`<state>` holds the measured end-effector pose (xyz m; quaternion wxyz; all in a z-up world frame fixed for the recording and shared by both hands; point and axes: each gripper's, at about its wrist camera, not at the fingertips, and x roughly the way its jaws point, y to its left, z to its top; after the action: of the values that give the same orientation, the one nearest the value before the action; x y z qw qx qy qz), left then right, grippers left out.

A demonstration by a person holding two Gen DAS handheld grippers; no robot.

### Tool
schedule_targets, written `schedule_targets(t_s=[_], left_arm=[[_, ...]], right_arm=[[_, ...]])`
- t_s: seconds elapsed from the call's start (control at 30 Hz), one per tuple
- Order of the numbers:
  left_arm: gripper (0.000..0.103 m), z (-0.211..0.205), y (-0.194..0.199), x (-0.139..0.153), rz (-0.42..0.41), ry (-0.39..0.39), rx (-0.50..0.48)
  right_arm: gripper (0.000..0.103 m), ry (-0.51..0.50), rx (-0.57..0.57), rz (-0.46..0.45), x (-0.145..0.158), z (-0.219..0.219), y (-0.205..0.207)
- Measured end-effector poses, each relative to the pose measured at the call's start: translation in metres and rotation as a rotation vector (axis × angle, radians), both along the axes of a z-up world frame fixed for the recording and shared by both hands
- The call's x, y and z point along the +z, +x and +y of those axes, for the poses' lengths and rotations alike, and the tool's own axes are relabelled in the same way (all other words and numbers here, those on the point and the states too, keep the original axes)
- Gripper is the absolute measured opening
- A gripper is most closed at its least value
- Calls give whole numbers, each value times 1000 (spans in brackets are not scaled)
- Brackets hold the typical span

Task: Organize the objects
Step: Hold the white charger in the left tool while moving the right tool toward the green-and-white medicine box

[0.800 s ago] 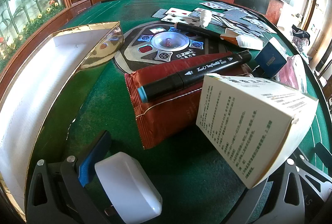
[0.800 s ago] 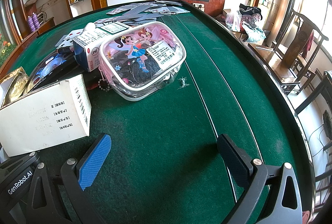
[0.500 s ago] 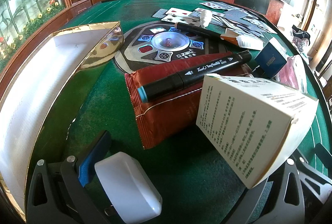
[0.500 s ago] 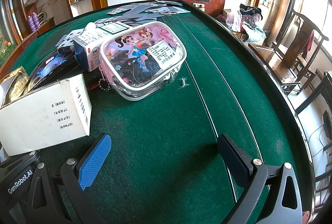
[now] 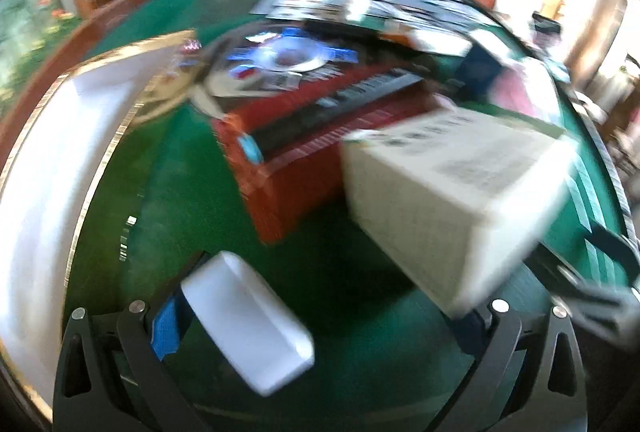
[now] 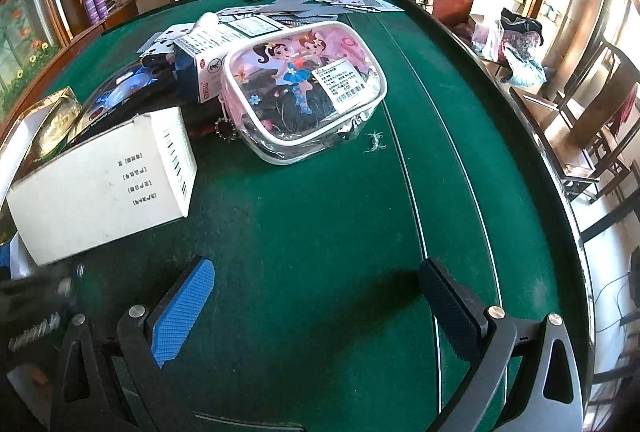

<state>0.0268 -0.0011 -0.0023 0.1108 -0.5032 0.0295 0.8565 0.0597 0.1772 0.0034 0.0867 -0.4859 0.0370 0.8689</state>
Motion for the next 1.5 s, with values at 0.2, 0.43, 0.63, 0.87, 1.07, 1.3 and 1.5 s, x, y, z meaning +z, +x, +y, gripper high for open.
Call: schedule_targets(t_s=[0.2, 0.43, 0.63, 0.87, 1.07, 1.3, 1.5], left_arm=[[103, -34, 34, 41, 84, 145, -115], [103, -47, 41, 69, 194, 92, -174], [103, -37, 26, 52, 166, 36, -137], [103, -17, 31, 48, 182, 58, -273], [101, -31, 28, 28, 148, 41, -231], [81, -12, 25, 7, 106, 10, -287], [58, -19, 21, 5, 108, 43, -232]], right_arm=[[103, -21, 64, -5, 2, 1, 10], [103, -257, -17, 192, 20, 43, 36], [103, -337, -45, 235, 23, 55, 40], [103, -341, -30, 245, 26, 53, 42], [103, -346, -25, 242, 24, 53, 42], [103, -338, -28, 220, 21, 53, 39], [103, -323, -37, 195, 17, 52, 36]])
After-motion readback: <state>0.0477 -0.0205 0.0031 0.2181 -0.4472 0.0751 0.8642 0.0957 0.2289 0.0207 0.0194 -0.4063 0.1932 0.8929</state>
